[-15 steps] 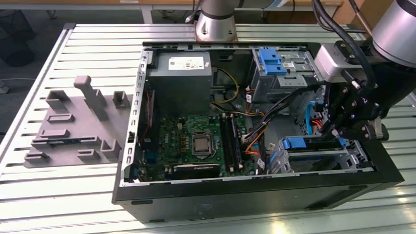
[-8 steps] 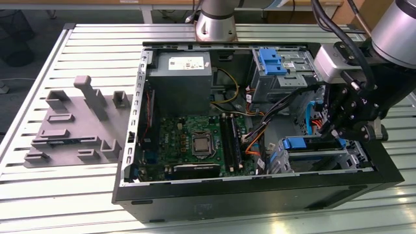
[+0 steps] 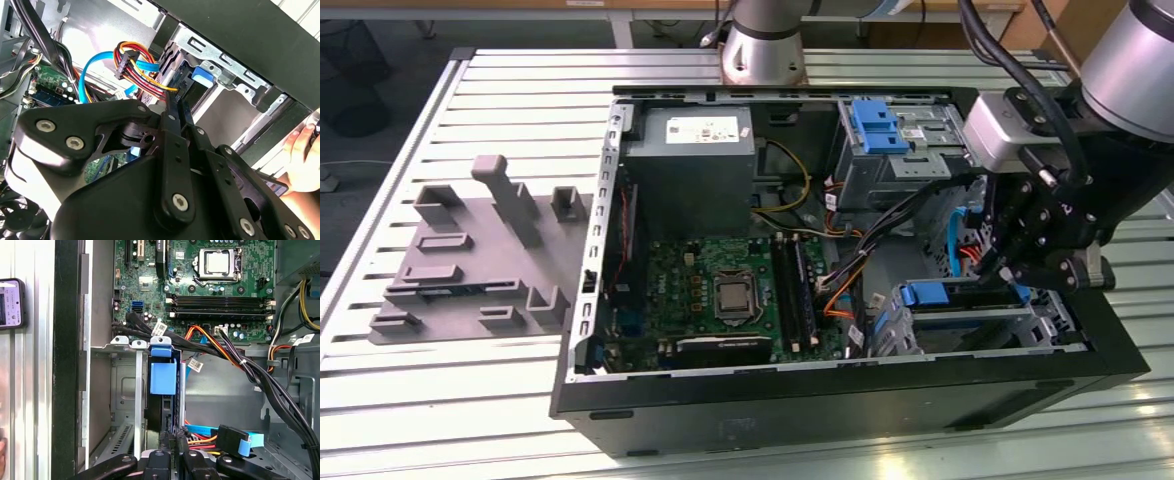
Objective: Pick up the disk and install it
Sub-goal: 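Insert the first disk wire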
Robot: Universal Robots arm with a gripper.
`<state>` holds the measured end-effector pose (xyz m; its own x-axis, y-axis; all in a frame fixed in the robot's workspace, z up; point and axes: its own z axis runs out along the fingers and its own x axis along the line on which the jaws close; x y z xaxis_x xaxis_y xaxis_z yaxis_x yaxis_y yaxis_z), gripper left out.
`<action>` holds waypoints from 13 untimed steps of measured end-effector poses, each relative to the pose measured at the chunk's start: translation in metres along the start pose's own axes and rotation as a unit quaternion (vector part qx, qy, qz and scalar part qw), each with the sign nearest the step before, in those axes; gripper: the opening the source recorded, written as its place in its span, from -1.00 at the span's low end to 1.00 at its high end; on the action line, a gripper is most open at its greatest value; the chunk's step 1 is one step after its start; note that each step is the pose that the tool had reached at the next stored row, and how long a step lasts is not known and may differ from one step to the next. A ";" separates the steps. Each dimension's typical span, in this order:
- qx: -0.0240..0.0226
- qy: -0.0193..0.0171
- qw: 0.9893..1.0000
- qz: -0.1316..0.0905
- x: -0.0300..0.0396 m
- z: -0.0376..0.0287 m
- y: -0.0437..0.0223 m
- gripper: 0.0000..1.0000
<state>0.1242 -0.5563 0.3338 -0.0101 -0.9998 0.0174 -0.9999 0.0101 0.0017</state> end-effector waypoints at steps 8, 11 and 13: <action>0.000 0.000 1.000 0.000 0.0002 -0.0005 0.0000 -0.68; 0.000 0.000 1.000 0.000 0.0002 -0.0029 0.0000 -0.68; 0.000 0.000 1.000 0.000 0.0002 -0.0029 0.0000 -0.68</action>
<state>0.1242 -0.5564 0.3367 -0.0101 -0.9998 0.0172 -0.9999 0.0101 0.0017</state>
